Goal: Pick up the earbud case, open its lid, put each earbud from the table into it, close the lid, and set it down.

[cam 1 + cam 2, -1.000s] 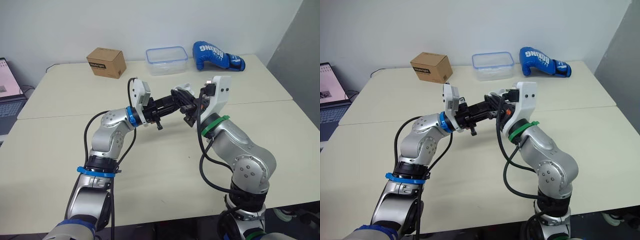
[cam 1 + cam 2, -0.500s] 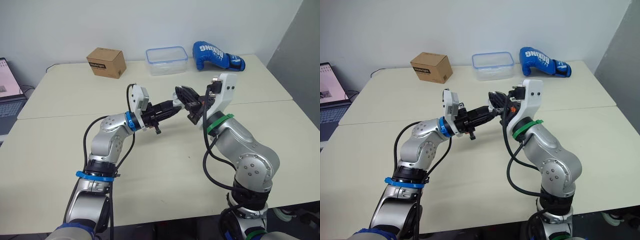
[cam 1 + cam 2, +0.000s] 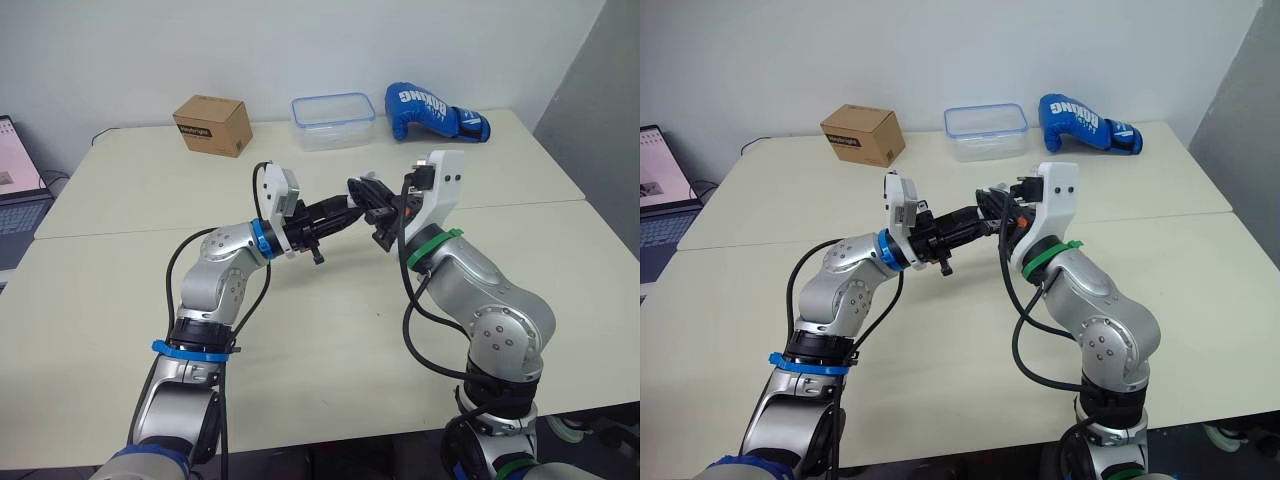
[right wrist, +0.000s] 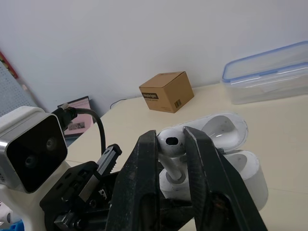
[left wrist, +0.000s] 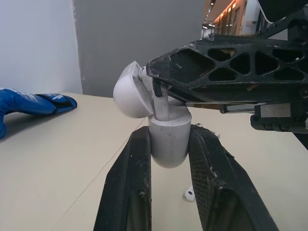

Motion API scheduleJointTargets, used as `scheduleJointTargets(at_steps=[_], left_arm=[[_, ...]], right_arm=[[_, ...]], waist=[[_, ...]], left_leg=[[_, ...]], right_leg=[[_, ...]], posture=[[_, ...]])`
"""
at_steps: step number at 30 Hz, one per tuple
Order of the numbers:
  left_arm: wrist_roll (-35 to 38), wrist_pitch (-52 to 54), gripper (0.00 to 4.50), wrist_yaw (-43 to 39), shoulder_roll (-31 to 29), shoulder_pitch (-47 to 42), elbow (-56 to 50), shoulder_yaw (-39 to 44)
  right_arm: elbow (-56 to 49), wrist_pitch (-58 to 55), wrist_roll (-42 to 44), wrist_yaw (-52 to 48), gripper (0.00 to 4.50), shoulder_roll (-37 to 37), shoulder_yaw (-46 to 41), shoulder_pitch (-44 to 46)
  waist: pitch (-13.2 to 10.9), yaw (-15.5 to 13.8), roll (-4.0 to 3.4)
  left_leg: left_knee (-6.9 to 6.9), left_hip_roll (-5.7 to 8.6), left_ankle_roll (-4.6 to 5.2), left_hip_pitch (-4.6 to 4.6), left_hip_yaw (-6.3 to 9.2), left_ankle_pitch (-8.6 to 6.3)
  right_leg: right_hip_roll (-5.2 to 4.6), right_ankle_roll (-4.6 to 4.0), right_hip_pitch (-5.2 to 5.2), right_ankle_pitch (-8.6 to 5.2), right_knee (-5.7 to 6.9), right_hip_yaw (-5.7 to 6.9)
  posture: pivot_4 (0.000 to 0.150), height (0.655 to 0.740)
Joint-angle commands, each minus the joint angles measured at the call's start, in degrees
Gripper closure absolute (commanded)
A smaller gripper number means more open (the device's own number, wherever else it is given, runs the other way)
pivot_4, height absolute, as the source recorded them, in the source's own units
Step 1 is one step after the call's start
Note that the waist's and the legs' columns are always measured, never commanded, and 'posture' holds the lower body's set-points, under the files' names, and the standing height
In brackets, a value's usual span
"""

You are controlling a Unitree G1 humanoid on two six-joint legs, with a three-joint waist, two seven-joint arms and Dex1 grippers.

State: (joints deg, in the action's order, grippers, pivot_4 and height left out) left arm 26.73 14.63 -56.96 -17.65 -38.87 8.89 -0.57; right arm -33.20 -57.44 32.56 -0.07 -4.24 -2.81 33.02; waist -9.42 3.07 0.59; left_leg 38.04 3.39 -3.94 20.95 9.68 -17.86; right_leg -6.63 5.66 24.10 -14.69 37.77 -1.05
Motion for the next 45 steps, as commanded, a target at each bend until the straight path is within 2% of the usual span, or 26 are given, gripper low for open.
scheduleJointTargets(at_steps=[1, 18, 24, 35, 37, 39, 42, 45], left_arm=[[1.07, -0.76, 3.79, 1.12, 0.89, -2.75, -2.24, 1.15], [-0.22, -3.76, 3.79, 2.75, 3.14, -5.12, 0.49, 1.53], [-0.34, -4.12, 3.79, 2.62, 3.19, -5.26, 0.52, 1.64], [0.36, -3.85, 3.79, 0.52, 1.03, -3.47, -0.23, 2.61], [1.17, -3.22, 3.79, -0.08, 0.28, -3.05, -1.01, 3.04], [2.55, -1.71, 3.79, -1.27, -1.25, -2.27, -2.39, 3.55], [4.45, 0.71, 3.79, -3.73, -4.19, -0.35, -4.59, 4.07], [6.76, 3.54, 3.79, -6.63, -7.36, 1.75, -6.87, 4.53]], right_arm=[[-0.33, 1.17, -0.69, 1.10, 4.12, -0.08, 0.91, 0.78], [-0.28, -2.06, -0.03, 3.87, 4.12, -0.91, 1.49, 0.75], [-0.80, -2.00, -1.21, 3.11, 2.03, 1.48, 2.18, 0.87], [-1.60, 1.98, -1.88, -3.72, 2.03, 13.75, -1.01, 1.41], [-2.29, 1.73, 0.72, -6.18, 2.03, 15.72, -3.16, 1.63], [-3.78, -0.11, 7.24, -10.95, 2.03, 18.59, -7.00, 2.11], [-3.67, -5.20, 18.92, -19.81, 2.03, 26.73, -11.59, 3.50], [-1.76, -11.07, 22.84, -32.40, 2.03, 42.80, -8.32, 4.60]], waist=[[0.00, 0.00, 0.00], [0.00, 0.08, 0.00], [0.00, 0.10, 0.00], [0.00, 0.05, 0.01], [0.00, 0.06, 0.01], [-0.01, 0.07, 0.01], [-0.01, 0.09, 0.01], [-0.02, 0.00, 0.01]], left_leg=[[0.00, 0.00, 0.00, 0.00, 0.00, 0.00], [0.00, 0.00, 0.00, 0.00, -0.01, 0.00], [-0.01, 0.00, 0.00, 0.00, -0.01, 0.00], [0.00, 0.01, 0.00, 0.00, -0.02, 0.00], [-0.01, 0.01, 0.00, 0.00, -0.03, 0.00], [0.00, 0.00, 0.00, 0.01, -0.03, 0.00], [-0.03, 0.00, 0.02, 0.02, -0.04, -0.01], [-0.05, -0.01, 0.04, 0.01, -0.04, -0.01]], right_leg=[[0.00, 0.00, 0.00, 0.00, 0.00, 0.00], [0.00, 0.00, 0.00, 0.00, 0.00, 0.00], [0.00, 0.00, 0.00, 0.00, -0.01, 0.00], [0.00, 0.00, -0.01, 0.00, -0.03, 0.00], [0.00, 0.00, -0.02, 0.00, -0.04, 0.00], [0.00, 0.00, -0.02, 0.00, -0.05, 0.00], [0.00, 0.00, -0.04, 0.00, -0.10, -0.01], [0.00, 0.00, -0.09, 0.00, -0.17, 0.03]], posture=[[0.150, 0.7307], [0.150, 0.7307], [0.150, 0.7307], [0.150, 0.7307], [0.150, 0.7307], [0.150, 0.7307], [0.150, 0.7307], [0.150, 0.7307]])
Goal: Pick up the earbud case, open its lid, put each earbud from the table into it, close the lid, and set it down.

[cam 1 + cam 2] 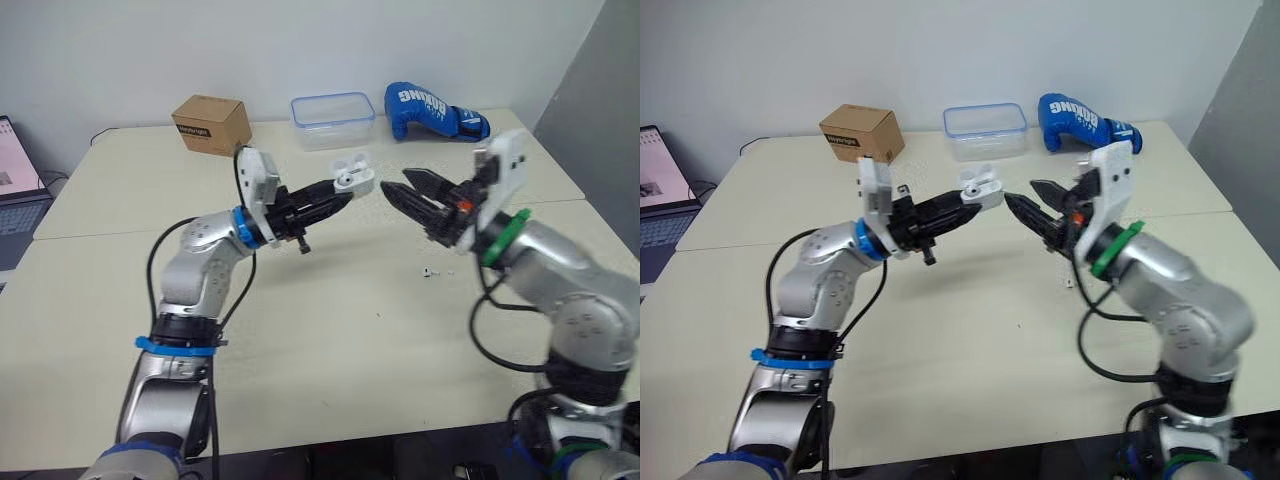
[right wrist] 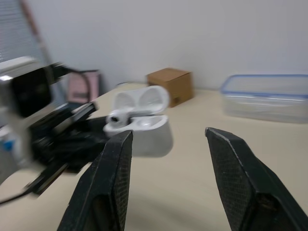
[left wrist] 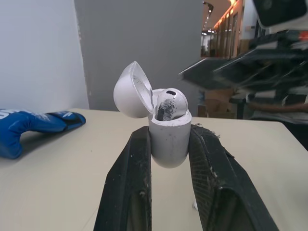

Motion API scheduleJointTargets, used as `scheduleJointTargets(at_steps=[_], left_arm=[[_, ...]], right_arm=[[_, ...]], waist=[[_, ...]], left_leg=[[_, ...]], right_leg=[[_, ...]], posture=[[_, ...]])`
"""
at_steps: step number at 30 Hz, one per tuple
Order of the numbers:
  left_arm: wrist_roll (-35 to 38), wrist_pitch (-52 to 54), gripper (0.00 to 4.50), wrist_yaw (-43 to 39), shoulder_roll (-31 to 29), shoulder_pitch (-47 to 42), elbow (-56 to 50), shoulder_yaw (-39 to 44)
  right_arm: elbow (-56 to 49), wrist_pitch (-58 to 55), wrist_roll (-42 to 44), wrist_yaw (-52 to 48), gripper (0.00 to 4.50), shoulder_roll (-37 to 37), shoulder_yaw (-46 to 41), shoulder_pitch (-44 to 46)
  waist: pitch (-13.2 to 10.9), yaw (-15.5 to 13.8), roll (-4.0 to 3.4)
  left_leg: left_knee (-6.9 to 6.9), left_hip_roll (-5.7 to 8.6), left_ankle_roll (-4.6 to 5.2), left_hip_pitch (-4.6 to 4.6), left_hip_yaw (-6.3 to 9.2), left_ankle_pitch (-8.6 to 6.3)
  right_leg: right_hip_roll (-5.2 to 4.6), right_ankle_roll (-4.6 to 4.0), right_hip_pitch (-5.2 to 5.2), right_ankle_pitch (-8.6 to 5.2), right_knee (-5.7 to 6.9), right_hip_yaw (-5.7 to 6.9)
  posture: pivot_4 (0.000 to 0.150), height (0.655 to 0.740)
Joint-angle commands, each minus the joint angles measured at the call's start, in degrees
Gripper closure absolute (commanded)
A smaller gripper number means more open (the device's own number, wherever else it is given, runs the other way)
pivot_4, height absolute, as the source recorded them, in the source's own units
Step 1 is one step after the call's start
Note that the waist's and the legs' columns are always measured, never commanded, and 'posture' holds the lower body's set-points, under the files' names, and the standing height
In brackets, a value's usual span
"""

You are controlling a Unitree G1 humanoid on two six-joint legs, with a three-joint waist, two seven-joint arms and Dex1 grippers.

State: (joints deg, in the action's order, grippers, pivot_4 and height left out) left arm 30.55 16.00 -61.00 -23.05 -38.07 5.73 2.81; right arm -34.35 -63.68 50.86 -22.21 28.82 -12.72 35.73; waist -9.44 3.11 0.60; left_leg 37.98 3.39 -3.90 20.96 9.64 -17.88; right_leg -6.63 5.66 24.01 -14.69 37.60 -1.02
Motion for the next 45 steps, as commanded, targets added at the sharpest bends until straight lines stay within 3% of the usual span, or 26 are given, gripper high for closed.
scheduleJointTargets(at_steps=[1, 4, 8, 11, 16, 31, 45], left_arm=[[3.64, 3.12, 3.79, -3.26, -2.77, 1.38, -4.26, 1.27], [5.10, 5.10, 3.79, -5.94, -5.69, 2.92, -5.53, 1.44], [6.24, 6.13, 3.79, -8.19, -8.27, 4.78, -7.18, 1.93], [6.77, 6.56, 3.79, -8.60, -9.25, 6.07, -8.55, 2.20], [6.91, 6.49, 3.79, -7.87, -9.62, 8.88, -11.60, 2.59], [7.73, 7.21, 3.79, -3.79, -9.41, 13.52, -17.07, 3.15], [8.12, 7.22, 3.79, -1.58, -9.52, 14.58, -18.74, 2.97]], right_arm=[[0.19, -5.55, 4.12, -13.29, 2.03, 14.11, 3.64, 2.49], [5.55, -2.30, -2.00, -22.33, 2.03, 24.21, 12.41, 7.45], [15.17, 3.87, -17.68, -30.88, 2.03, 30.07, 31.07, 16.58], [21.69, 8.91, -28.52, -37.00, 2.03, 30.98, 42.56, 20.78], [35.23, 16.85, -43.65, -43.39, 2.03, 25.59, 55.38, 26.59], [55.91, 33.05, -61.25, -55.50, 2.03, 16.20, 57.49, 29.19], [59.58, 35.74, -66.06, -58.74, 2.03, 11.58, 53.97, 28.66]], waist=[[-0.03, -0.10, -0.01], [-0.05, -0.09, 0.02], [-0.05, 0.13, 0.03], [-0.05, 0.19, 0.04], [-0.06, 0.17, 0.05], [-0.06, 0.05, 0.05], [-0.06, 0.10, 0.04]], left_leg=[[0.02, 0.00, 0.01, 0.00, 0.01, -0.01], [0.04, -0.03, 0.18, -0.01, 0.01, -0.10], [0.07, -0.06, 0.18, -0.06, -0.11, -0.09], [0.03, -0.07, 0.05, -0.02, -0.10, -0.03], [0.03, -0.05, 0.06, 0.19, -0.11, -0.04], [0.04, -0.03, 0.04, 0.22, -0.07, -0.03], [0.04, -0.03, 0.03, 0.22, -0.07, -0.03]], right_leg=[[0.01, 0.00, -0.02, 0.00, -0.01, 0.03], [0.03, 0.02, -0.09, -0.01, -0.02, 0.07], [0.02, 0.03, -0.09, -0.02, 0.02, 0.01], [0.02, 0.04, -0.08, -0.02, -0.11, 0.03], [-0.04, 0.03, 0.05, 0.00, -0.32, 0.04], [-0.06, 0.00, 0.08, 0.03, -0.35, 0.07], [-0.06, -0.01, 0.08, 0.04, -0.35, 0.07]], posture=[[0.150, 0.7307], [0.150, 0.7307], [0.150, 0.7307], [0.150, 0.7307], [0.150, 0.7307], [0.150, 0.7307], [0.150, 0.7307]])
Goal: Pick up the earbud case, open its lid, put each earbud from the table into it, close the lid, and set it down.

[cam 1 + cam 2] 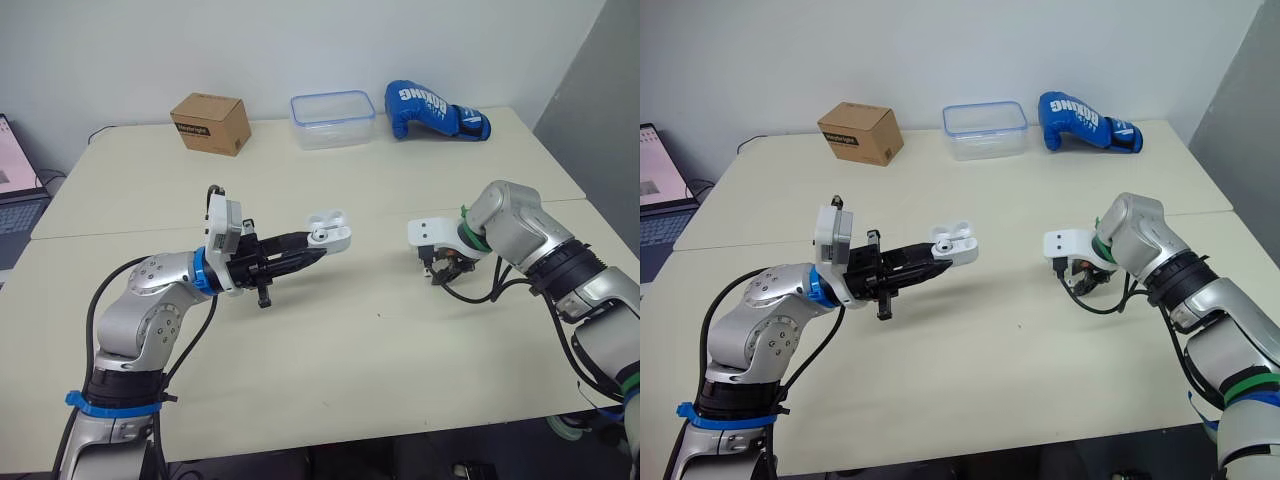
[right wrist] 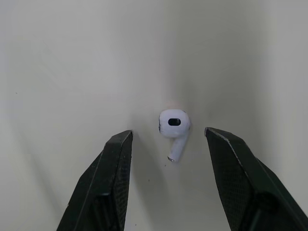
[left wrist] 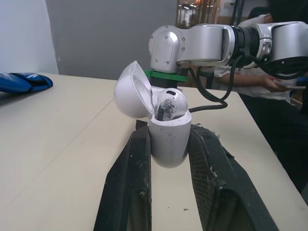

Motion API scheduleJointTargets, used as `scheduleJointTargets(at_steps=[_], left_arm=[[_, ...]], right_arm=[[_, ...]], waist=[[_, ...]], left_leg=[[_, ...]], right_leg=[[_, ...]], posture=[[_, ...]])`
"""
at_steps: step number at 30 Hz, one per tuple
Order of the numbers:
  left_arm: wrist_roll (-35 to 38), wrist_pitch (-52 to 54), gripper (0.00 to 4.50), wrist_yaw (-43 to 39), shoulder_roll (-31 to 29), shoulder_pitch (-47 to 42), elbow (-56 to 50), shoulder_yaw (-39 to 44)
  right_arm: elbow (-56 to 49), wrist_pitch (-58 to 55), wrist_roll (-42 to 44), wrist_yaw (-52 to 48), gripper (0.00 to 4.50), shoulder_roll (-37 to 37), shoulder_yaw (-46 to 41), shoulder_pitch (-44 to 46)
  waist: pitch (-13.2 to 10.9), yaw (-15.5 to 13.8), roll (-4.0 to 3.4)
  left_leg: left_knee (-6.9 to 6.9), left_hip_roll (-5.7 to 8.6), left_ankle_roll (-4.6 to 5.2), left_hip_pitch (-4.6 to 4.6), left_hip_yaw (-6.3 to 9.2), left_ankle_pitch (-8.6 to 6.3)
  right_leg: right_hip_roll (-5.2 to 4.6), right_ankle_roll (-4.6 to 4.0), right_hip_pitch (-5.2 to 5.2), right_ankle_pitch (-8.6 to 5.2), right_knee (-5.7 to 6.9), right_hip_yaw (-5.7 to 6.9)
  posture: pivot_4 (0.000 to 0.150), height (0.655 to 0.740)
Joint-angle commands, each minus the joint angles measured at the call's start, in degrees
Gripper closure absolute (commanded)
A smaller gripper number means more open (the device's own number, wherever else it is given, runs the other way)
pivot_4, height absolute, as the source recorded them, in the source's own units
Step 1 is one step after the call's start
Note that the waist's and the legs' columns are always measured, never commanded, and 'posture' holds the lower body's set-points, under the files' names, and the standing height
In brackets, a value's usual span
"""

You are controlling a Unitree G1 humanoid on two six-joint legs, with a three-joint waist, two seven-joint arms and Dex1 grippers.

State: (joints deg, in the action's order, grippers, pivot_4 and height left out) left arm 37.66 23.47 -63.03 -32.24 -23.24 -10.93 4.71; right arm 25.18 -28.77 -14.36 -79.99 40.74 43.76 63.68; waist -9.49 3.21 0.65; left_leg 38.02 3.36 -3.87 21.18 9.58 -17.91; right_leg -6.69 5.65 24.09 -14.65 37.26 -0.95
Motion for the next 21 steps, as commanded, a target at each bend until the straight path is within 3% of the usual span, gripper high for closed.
scheduleJointTargets(at_steps=[1, 18, 21], left_arm=[[1.03, -0.23, 3.79, 0.52, -0.35, -0.23, -2.11, 1.08], [0.66, -0.71, 3.79, 1.49, -0.08, -0.37, -2.12, 0.72], [0.60, -0.80, 3.79, 1.57, -0.07, -0.35, -2.06, 0.76]], right_arm=[[0.14, 0.89, -1.07, -1.06, 2.03, -0.51, -2.68, 0.71], [-0.67, 0.82, -4.04, -2.73, 2.03, -1.35, -4.15, -0.85], [-0.58, 0.68, -4.22, -2.76, 2.59, -1.62, -4.14, -0.98]], waist=[[0.00, 0.01, 0.00], [0.00, 0.03, 0.00], [0.00, 0.03, 0.00]], left_leg=[[0.00, 0.00, 0.00, 0.00, 0.00, 0.00], [0.01, 0.00, 0.00, 0.00, 0.00, 0.00], [0.01, 0.00, 0.00, 0.00, 0.00, 0.00]], right_leg=[[0.00, 0.00, 0.00, 0.00, 0.00, 0.00], [-0.01, -0.01, 0.00, 0.00, 0.01, 0.00], [0.00, -0.01, 0.00, 0.00, 0.01, 0.00]], posture=[[0.150, 0.7307], [0.150, 0.7307], [0.150, 0.7307]])
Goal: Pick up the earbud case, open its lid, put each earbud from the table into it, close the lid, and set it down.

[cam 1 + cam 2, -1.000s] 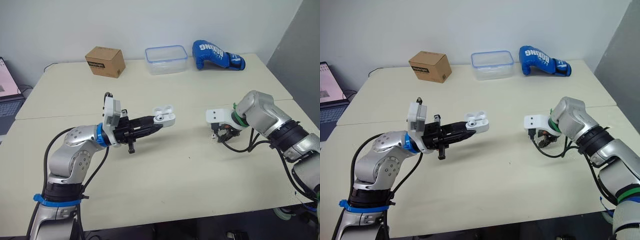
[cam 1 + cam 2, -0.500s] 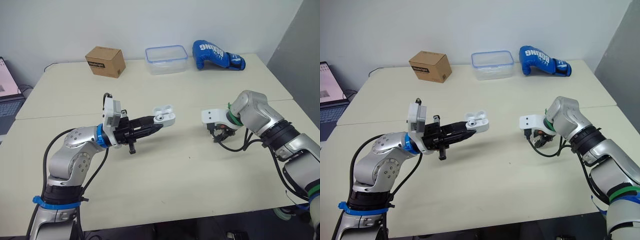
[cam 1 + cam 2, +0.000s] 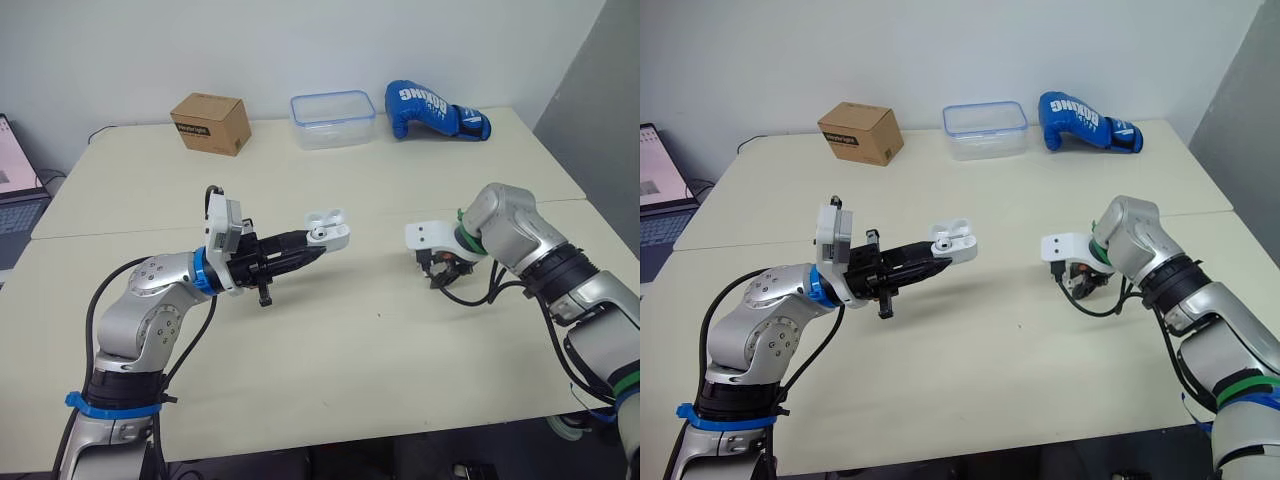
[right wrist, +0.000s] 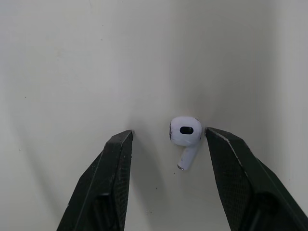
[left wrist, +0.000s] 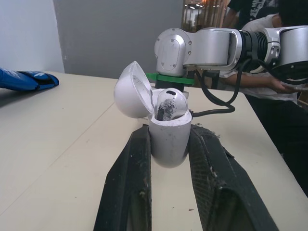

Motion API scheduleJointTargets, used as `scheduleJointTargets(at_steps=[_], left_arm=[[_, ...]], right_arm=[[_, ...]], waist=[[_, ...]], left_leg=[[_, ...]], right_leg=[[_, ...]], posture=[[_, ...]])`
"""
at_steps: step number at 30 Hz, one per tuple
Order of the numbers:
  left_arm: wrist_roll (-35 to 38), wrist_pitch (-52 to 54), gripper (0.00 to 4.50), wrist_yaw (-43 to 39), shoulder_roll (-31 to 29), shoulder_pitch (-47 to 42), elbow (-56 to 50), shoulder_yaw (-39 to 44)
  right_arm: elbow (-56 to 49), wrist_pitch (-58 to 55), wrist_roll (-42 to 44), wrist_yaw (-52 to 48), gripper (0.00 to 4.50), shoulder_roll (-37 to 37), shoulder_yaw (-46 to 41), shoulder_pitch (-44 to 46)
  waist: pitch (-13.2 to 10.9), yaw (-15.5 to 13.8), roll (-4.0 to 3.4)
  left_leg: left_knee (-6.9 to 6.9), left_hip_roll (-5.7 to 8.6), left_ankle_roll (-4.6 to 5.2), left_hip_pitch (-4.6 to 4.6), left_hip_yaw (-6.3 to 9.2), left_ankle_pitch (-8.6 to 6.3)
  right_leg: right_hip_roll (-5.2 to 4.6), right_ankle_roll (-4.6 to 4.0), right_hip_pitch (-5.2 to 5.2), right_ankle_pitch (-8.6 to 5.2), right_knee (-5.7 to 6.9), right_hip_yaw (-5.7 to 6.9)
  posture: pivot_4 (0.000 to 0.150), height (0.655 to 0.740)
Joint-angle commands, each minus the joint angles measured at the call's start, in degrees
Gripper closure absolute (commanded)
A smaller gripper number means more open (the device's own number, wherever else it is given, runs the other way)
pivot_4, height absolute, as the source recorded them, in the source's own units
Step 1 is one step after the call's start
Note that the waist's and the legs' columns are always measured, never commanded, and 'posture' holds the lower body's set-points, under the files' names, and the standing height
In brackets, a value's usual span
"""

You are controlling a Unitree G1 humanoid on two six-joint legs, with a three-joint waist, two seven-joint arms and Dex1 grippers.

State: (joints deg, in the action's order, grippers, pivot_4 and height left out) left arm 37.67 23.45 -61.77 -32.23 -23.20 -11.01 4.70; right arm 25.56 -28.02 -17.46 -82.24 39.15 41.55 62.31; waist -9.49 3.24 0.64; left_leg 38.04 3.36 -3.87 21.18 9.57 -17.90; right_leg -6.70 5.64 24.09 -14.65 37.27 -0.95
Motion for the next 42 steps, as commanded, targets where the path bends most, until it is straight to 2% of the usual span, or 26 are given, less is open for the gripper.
scheduleJointTargets(at_steps=[1, 14, 17, 20, 21, 27, 32, 42], left_arm=[[0.60, -0.78, 3.79, 0.34, -0.07, -0.37, -1.98, 0.79], [0.52, -0.89, 3.79, 0.99, -0.16, -0.03, -2.27, 0.84], [0.52, -0.94, 3.79, 1.09, -0.20, 0.06, -2.32, 0.81], [0.50, -0.97, 3.79, 1.13, -0.18, 0.10, -2.34, 0.78], [0.50, -0.98, 3.79, 1.15, -0.15, 0.10, -2.33, 0.76], [0.41, -1.08, 3.79, 1.05, -0.09, 0.05, -2.14, 0.62], [0.23, -1.32, 3.79, 0.65, -0.12, -0.21, -1.62, 0.45], [-0.08, -1.85, 3.79, 0.32, 0.28, -1.18, -0.51, -0.07]], right_arm=[[-0.90, -0.13, -1.16, -0.58, 2.59, -0.10, -1.92, 0.37], [2.84, 1.35, -3.31, -0.01, 2.59, -2.06, -3.01, 1.36], [2.91, 1.58, -3.57, -0.15, 3.13, -2.17, -3.29, 1.28], [2.96, 1.56, -3.65, -0.25, 4.05, -2.29, -3.43, 1.25], [2.96, 1.59, -3.67, -0.29, 4.11, -2.28, -3.46, 1.24], [0.43, 0.30, -3.54, -1.97, 4.11, -1.29, -3.89, 1.44], [-8.94, -3.42, -1.96, -7.71, 4.11, 1.43, -4.29, -0.06], [-20.60, -5.49, -4.17, -6.56, 4.11, 5.88, -2.29, -7.45]], waist=[[0.00, 0.00, 0.00], [0.01, 0.01, 0.00], [0.01, 0.03, -0.01], [0.01, 0.02, -0.01], [0.01, 0.02, -0.01], [0.01, 0.02, -0.01], [0.01, 0.01, -0.01], [0.01, -0.20, -0.01]], left_leg=[[0.00, 0.00, 0.00, 0.00, 0.00, 0.00], [0.02, 0.00, 0.00, -0.03, -0.01, 0.00], [0.03, 0.00, 0.00, -0.03, -0.01, 0.00], [0.03, 0.00, 0.00, -0.03, -0.01, 0.00], [0.03, 0.00, 0.00, -0.03, -0.01, 0.00], [0.03, 0.00, 0.00, -0.03, -0.01, 0.00], [0.02, -0.01, 0.00, 0.00, 0.00, 0.00], [0.03, 0.02, 0.00, 0.01, -0.01, 0.00]], right_leg=[[0.00, 0.00, 0.00, 0.00, 0.00, 0.00], [0.00, -0.02, -0.02, 0.01, 0.02, -0.01], [0.00, -0.02, -0.02, 0.01, 0.03, -0.01], [0.00, -0.02, -0.02, 0.01, 0.03, 0.00], [0.00, -0.02, -0.02, 0.01, 0.03, 0.00], [0.00, -0.02, -0.02, 0.02, 0.03, -0.01], [0.00, -0.02, 0.01, 0.01, 0.01, 0.01], [-0.01, -0.02, 0.00, 0.02, 0.01, 0.00]], posture=[[0.150, 0.7307], [0.150, 0.7307], [0.150, 0.7307], [0.150, 0.7307], [0.150, 0.7307], [0.150, 0.7307], [0.150, 0.7307], [0.150, 0.7307]])
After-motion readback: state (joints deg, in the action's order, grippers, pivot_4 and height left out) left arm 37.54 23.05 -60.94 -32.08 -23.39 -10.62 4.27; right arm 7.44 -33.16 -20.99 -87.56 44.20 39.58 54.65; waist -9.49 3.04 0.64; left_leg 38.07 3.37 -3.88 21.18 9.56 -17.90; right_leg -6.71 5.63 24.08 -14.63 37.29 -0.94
